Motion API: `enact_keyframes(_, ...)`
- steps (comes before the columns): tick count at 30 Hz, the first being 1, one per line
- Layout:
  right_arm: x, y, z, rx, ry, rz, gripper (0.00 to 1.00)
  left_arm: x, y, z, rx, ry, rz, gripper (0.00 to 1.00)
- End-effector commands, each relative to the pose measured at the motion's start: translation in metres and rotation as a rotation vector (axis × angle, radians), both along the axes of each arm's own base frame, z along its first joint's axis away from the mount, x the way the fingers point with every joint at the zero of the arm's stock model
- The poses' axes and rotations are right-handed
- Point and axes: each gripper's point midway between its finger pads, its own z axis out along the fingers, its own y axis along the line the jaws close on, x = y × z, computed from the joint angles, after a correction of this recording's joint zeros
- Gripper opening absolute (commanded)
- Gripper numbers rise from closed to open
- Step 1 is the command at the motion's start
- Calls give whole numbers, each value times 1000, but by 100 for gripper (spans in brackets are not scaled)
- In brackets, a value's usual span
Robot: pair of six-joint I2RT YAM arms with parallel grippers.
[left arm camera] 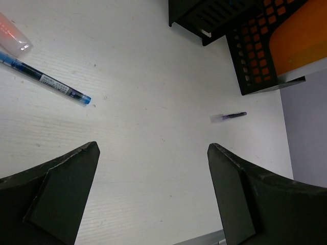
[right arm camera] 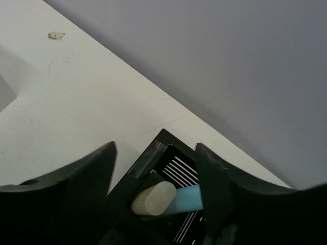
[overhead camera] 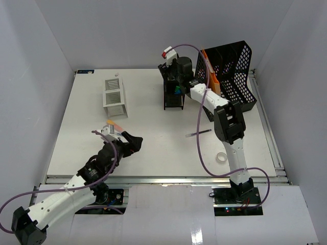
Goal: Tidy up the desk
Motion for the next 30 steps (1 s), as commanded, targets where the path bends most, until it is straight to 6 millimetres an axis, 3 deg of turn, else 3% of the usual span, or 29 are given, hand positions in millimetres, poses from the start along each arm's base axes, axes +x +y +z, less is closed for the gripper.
enact_keyframes(1, 1, -8, 39, 83, -52, 0, 78, 9, -1, 12, 15, 8, 28, 98)
enact_keyframes(4, -10, -14, 59, 80, -61, 19, 85, 20, -6, 22, 50, 32, 44, 98)
enact_keyframes(5, -18, -17, 76, 82, -81, 32, 88, 24, -7, 22, 62, 44, 49, 98)
enact_keyframes(7, -35, -18, 82, 45, -71, 89, 91, 35, -11, 22, 82, 73, 40, 98)
enact_keyframes(8, -49, -19, 98, 36, -83, 127, 93, 40, -13, 21, 84, 87, 30, 98)
enact_keyframes(9, -64, -21, 103, 22, -74, 163, 95, 44, -15, 20, 79, 102, 20, 98)
enact_keyframes(12, -117, -23, 97, -19, -22, 334, 97, 58, -15, 17, 55, 157, 2, 98)
enact_keyframes(16, -197, -40, 96, -8, 23, 537, 98, 70, 4, 8, 31, 243, 47, 98)
enact_keyframes(21, -296, -55, 46, 43, 188, 840, 95, 76, 39, -3, 34, 324, 196, 90)
enact_keyframes(24, -336, -65, 11, 68, 285, 906, 91, 83, 69, -21, 59, 434, 338, 78)
enact_keyframes(25, -345, -70, -3, 71, 314, 909, 91, 84, 81, -33, 87, 485, 385, 77)
enact_keyframes(30, -355, -93, -13, 109, 323, 891, 90, 101, 114, -49, 172, 560, 507, 72)
